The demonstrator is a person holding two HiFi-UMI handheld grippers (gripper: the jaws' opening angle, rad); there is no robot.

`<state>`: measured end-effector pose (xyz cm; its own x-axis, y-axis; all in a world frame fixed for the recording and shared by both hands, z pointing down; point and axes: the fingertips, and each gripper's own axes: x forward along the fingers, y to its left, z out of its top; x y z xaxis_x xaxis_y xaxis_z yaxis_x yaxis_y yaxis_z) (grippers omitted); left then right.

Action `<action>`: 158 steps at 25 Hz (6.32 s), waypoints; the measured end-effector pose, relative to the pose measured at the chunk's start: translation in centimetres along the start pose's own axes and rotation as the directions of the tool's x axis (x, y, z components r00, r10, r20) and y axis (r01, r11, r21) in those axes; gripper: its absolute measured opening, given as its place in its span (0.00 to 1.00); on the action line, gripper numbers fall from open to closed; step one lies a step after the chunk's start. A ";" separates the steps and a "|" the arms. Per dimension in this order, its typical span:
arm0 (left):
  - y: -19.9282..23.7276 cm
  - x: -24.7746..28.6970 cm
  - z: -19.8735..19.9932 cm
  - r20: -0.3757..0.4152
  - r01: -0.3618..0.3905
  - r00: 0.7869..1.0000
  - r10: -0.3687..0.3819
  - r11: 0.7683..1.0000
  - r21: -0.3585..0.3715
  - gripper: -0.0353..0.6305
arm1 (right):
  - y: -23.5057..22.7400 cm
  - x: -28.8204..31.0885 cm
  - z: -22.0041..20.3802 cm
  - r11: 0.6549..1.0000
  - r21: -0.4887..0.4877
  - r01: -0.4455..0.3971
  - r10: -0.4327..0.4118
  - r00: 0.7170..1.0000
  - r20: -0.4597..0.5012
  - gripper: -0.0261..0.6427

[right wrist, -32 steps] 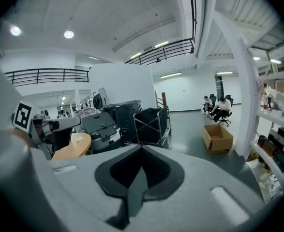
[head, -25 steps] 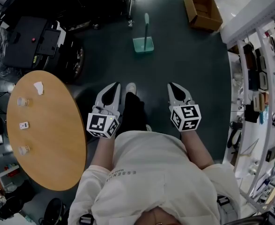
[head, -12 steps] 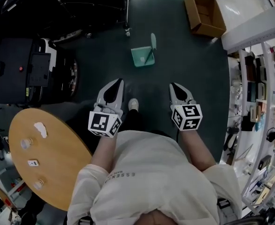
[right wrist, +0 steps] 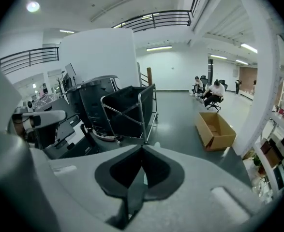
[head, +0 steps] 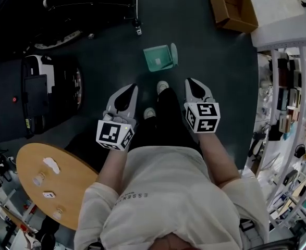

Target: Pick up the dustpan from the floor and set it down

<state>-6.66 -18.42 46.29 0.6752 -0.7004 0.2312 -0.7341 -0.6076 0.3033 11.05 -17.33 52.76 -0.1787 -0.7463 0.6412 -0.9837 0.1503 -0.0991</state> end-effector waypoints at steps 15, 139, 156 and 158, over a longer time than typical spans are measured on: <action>11.6 12.9 -5.4 -0.050 -0.159 0.987 0.155 0.985 -0.072 0.08 | -4.2 20.8 -4.6 0.997 -0.050 -0.051 0.034 0.954 -0.298 0.31; 7.7 6.2 1.8 -0.006 -0.101 0.995 0.100 0.995 -0.029 0.08 | -6.2 12.1 5.9 0.996 -0.090 0.013 -0.015 1.000 -0.024 0.42; -5.3 -8.7 7.2 0.167 -0.060 0.985 0.036 0.989 0.138 0.08 | 3.7 -11.4 4.0 0.992 -0.126 0.000 0.037 0.956 0.291 0.02; -7.6 -10.1 5.2 0.142 -0.010 0.990 -0.009 0.991 0.134 0.08 | 4.1 -13.4 2.4 0.994 -0.109 -0.030 0.061 0.953 0.296 0.02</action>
<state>-8.26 -8.69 36.88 0.6648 -0.7410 0.0948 -0.7440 -0.6451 0.1741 9.35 -8.25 41.97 -0.2370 -0.8944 0.3794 -0.9696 0.2421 -0.0348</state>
